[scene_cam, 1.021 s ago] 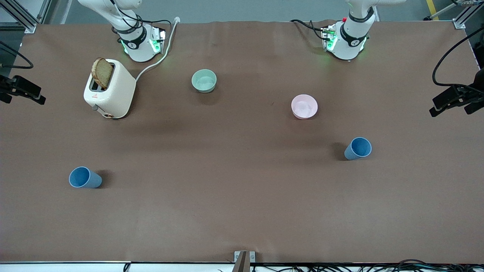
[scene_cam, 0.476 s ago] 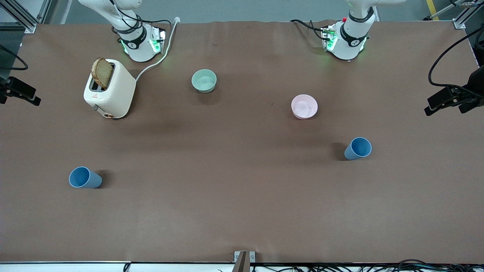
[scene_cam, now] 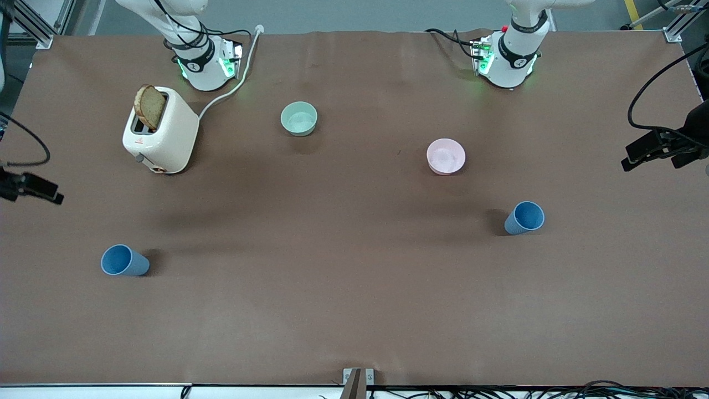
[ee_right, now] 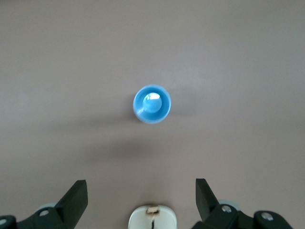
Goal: Stack blue cups with both arms
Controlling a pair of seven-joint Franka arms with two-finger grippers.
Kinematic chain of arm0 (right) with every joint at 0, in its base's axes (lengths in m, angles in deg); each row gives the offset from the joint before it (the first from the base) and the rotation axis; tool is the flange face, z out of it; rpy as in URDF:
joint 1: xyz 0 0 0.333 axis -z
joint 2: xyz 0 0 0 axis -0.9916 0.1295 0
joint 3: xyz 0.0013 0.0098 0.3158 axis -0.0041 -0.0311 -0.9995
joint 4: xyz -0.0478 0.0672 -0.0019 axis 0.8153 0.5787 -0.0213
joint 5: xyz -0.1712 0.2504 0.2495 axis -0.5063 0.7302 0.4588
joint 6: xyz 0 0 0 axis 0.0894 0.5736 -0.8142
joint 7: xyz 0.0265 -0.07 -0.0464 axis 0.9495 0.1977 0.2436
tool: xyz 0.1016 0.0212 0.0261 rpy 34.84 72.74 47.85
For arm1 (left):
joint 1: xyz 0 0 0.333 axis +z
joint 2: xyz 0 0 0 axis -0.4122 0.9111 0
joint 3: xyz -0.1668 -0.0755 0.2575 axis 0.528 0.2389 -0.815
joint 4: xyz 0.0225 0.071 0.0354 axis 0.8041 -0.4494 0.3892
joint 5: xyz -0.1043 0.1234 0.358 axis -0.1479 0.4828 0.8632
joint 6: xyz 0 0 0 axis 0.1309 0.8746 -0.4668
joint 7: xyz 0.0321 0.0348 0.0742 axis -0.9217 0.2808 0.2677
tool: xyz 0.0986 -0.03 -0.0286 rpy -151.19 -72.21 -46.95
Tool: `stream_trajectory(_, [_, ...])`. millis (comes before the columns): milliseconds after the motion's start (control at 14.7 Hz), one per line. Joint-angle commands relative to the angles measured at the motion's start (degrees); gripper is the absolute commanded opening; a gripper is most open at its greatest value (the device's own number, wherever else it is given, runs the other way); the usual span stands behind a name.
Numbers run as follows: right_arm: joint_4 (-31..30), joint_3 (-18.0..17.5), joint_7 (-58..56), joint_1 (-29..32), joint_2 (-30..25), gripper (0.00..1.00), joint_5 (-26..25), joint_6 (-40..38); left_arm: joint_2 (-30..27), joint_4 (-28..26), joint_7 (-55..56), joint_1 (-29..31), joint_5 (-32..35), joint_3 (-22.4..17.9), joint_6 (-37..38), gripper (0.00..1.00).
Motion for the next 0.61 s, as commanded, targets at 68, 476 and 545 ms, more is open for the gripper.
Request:
stream_trajectory(68, [0.63, -0.6, -1.94, 2.35, 7.62, 1.0, 0.75, 7.36, 4.47, -1.23, -0.88, 0.35, 0.38, 0.23, 0.55, 1.0])
stream_trajectory(476, [0.63, -1.04, -2.03, 4.36, 16.95, 0.99, 0.84, 17.66, 13.35, -5.43, -0.97, 0.18, 0.47, 0.32, -5.31, 1.0])
stream_trajectory(545, [0.63, -1.04, -2.03, 4.37, 18.18, 0.97, 1.36, 17.84, 13.44, -9.37, -0.97, 0.0, 0.47, 0.32, -9.95, 1.0])
